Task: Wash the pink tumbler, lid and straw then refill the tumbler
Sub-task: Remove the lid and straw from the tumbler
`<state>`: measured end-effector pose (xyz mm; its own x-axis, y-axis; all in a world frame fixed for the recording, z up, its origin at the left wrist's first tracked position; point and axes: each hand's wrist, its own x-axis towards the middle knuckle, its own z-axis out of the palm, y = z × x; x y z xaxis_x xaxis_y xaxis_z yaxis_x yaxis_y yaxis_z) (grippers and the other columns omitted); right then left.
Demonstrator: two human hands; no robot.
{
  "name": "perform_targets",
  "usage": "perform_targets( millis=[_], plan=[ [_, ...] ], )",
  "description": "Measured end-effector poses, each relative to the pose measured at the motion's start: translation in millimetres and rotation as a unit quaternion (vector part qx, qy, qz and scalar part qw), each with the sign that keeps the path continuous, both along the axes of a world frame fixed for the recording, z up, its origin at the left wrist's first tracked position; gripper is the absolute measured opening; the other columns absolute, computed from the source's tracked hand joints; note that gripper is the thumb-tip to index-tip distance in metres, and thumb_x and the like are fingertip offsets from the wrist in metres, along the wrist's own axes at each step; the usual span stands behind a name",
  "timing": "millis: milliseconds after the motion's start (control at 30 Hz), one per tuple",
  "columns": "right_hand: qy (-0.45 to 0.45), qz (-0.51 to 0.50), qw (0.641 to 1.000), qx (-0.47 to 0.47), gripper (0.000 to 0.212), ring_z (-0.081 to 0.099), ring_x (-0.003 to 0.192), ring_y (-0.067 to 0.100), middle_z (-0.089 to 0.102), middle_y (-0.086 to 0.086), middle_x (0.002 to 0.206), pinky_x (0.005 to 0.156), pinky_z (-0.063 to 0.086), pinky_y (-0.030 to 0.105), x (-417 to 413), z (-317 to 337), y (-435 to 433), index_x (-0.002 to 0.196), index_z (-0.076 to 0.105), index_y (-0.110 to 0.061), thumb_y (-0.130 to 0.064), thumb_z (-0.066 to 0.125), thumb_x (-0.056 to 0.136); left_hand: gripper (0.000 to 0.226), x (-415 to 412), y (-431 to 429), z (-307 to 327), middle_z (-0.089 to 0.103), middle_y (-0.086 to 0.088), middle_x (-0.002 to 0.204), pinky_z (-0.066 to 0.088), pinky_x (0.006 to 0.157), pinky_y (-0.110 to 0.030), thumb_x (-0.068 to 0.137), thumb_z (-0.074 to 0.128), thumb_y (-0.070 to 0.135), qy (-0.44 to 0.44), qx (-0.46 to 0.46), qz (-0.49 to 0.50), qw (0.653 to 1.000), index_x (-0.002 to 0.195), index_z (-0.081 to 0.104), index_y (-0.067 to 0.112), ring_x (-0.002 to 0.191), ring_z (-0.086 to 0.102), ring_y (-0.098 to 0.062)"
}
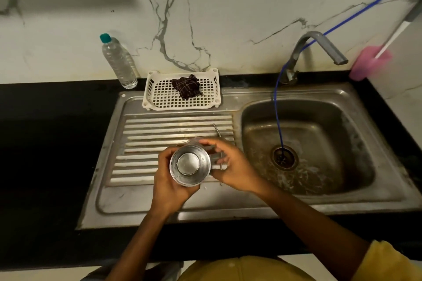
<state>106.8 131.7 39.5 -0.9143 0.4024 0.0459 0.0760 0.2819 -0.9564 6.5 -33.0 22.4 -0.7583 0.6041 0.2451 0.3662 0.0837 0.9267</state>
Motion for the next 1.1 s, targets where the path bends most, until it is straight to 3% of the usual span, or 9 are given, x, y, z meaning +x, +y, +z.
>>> perform_targets(
  millis=[67, 200, 300, 467, 567, 700, 800, 933, 1100],
  plan=[
    [-0.017, -0.031, 0.999, 0.002, 0.062, 0.06, 0.106, -0.005, 0.063, -0.006, 0.124, 0.078, 0.051, 0.015, 9, 0, 10, 0.127, 0.062, -0.017, 0.012, 0.076, 0.074, 0.096, -2, 5, 1, 0.061, 0.028, 0.118, 0.049, 0.088, -0.018, 0.049, 0.09, 0.021, 0.01, -0.015, -0.018, 1.0, 0.121, 0.04, 0.058, 0.107, 0.063, -0.004],
    [-0.024, -0.07, 0.997, -0.002, 0.061, 0.066, 0.104, 0.012, 0.068, -0.005, 0.118, 0.08, 0.059, 0.032, 33, -4, 35, 0.123, 0.065, -0.028, 0.01, 0.065, 0.076, 0.099, 3, 25, 4, 0.057, 0.029, 0.126, 0.049, 0.092, -0.017, 0.051, 0.092, 0.021, 0.012, -0.027, -0.073, 0.997, 0.127, 0.042, 0.061, 0.117, 0.059, -0.004],
    [0.004, -0.089, 0.991, -0.095, 0.066, 0.068, 0.096, 0.012, 0.072, -0.002, 0.112, 0.072, 0.053, 0.022, 56, -4, 54, 0.127, 0.064, -0.022, 0.011, 0.055, 0.07, 0.099, 20, 48, 6, 0.057, 0.024, 0.13, 0.058, 0.092, -0.039, 0.053, 0.095, 0.023, -0.008, -0.037, -0.102, 0.994, 0.131, 0.046, 0.057, 0.122, 0.058, -0.008],
    [0.016, -0.01, 0.986, -0.164, 0.089, 0.063, 0.115, 0.014, 0.049, 0.005, 0.15, 0.086, 0.055, 0.029, 108, 14, 100, 0.153, 0.032, -0.019, -0.004, 0.075, 0.076, 0.108, 58, 97, -4, 0.053, 0.01, 0.145, 0.056, 0.096, -0.052, 0.058, 0.096, 0.031, 0.003, -0.064, -0.131, 0.989, 0.151, 0.041, 0.03, 0.133, 0.054, -0.018],
    [0.0, 0.001, 0.991, -0.133, 0.096, 0.057, 0.129, 0.016, 0.048, -0.007, 0.15, 0.1, 0.052, 0.035, 131, 15, 126, 0.15, 0.031, -0.042, -0.028, 0.084, 0.071, 0.113, 85, 129, -10, 0.051, 0.007, 0.149, 0.055, 0.098, -0.049, 0.059, 0.096, 0.036, -0.005, -0.08, -0.137, 0.987, 0.155, 0.035, 0.029, 0.133, 0.054, -0.018],
    [-0.003, -0.006, 0.992, -0.124, 0.099, 0.058, 0.128, 0.016, 0.053, -0.004, 0.144, 0.103, 0.051, 0.036, 161, 8, 165, 0.15, 0.033, -0.042, -0.023, 0.088, 0.07, 0.115, 127, 170, -14, 0.049, 0.003, 0.151, 0.052, 0.104, -0.044, 0.061, 0.096, 0.029, -0.027, -0.084, -0.147, 0.985, 0.155, 0.031, 0.036, 0.135, 0.053, -0.015],
    [-0.006, 0.002, 0.987, -0.159, 0.094, 0.064, 0.118, 0.016, 0.062, -0.003, 0.126, 0.095, 0.053, 0.029, 177, 4, 190, 0.148, 0.039, -0.035, -0.009, 0.088, 0.072, 0.118, 149, 194, -19, 0.048, 0.003, 0.152, 0.051, 0.105, -0.043, 0.059, 0.097, 0.016, -0.055, -0.087, -0.151, 0.983, 0.155, 0.03, 0.032, 0.134, 0.053, -0.013],
    [-0.012, -0.06, 0.978, -0.199, 0.077, 0.066, 0.097, 0.006, 0.063, 0.004, 0.11, 0.078, 0.054, 0.019, 195, -4, 222, 0.142, 0.046, -0.029, -0.011, 0.081, 0.076, 0.12, 174, 219, -20, 0.051, 0.029, 0.138, 0.055, 0.097, -0.036, 0.058, 0.094, 0.04, -0.098, -0.091, -0.142, 0.981, 0.156, 0.025, 0.038, 0.125, 0.058, -0.007],
    [-0.069, -0.157, 0.911, -0.376, 0.038, 0.069, 0.089, 0.026, 0.064, 0.014, 0.114, 0.064, 0.06, 0.036, 203, -25, 247, 0.125, 0.061, -0.034, -0.028, 0.068, 0.088, 0.101, 187, 235, -14, 0.058, 0.026, 0.125, 0.05, 0.09, -0.018, 0.054, 0.095, 0.04, -0.105, -0.082, -0.102, 0.986, 0.142, 0.045, 0.046, 0.119, 0.058, -0.007]
  ],
)
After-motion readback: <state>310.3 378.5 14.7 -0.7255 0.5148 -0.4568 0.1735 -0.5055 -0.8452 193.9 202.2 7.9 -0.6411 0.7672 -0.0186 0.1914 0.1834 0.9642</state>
